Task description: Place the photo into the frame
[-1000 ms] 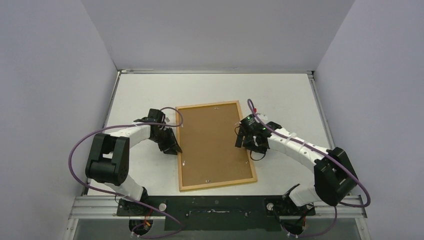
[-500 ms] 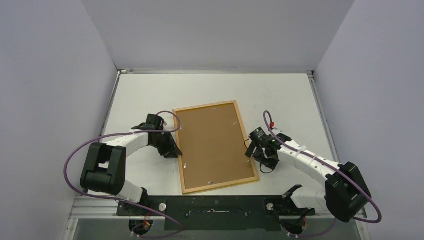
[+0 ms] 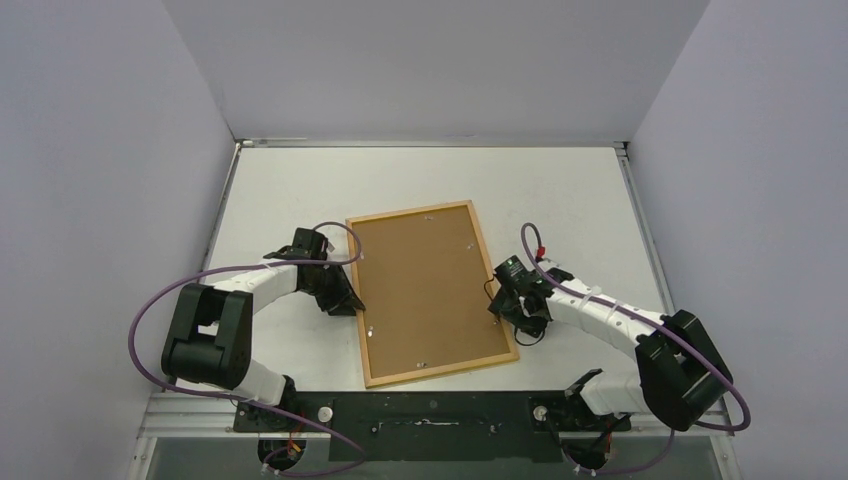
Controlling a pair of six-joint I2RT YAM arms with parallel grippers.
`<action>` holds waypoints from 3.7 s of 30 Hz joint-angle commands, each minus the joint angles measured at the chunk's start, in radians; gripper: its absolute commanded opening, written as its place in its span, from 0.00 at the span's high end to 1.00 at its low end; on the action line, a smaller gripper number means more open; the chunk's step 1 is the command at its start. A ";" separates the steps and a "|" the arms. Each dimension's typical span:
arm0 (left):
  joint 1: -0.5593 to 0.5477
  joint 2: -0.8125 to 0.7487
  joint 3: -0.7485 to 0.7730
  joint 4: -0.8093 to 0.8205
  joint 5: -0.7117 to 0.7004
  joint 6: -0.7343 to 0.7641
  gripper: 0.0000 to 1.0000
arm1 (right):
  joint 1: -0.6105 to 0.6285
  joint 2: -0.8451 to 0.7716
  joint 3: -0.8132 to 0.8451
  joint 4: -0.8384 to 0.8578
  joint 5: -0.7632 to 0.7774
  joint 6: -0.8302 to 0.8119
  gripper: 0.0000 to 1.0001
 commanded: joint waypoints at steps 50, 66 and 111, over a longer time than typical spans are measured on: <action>0.077 0.207 0.282 -0.014 0.030 0.300 0.46 | -0.150 0.683 0.755 0.147 -0.134 -0.567 0.27; 0.071 0.183 0.154 0.175 -0.027 0.206 0.55 | -0.173 0.668 0.714 0.134 -0.134 -0.603 0.43; 0.040 0.244 0.208 0.093 -0.076 0.254 0.68 | -0.189 0.699 0.718 0.197 -0.208 -0.672 0.86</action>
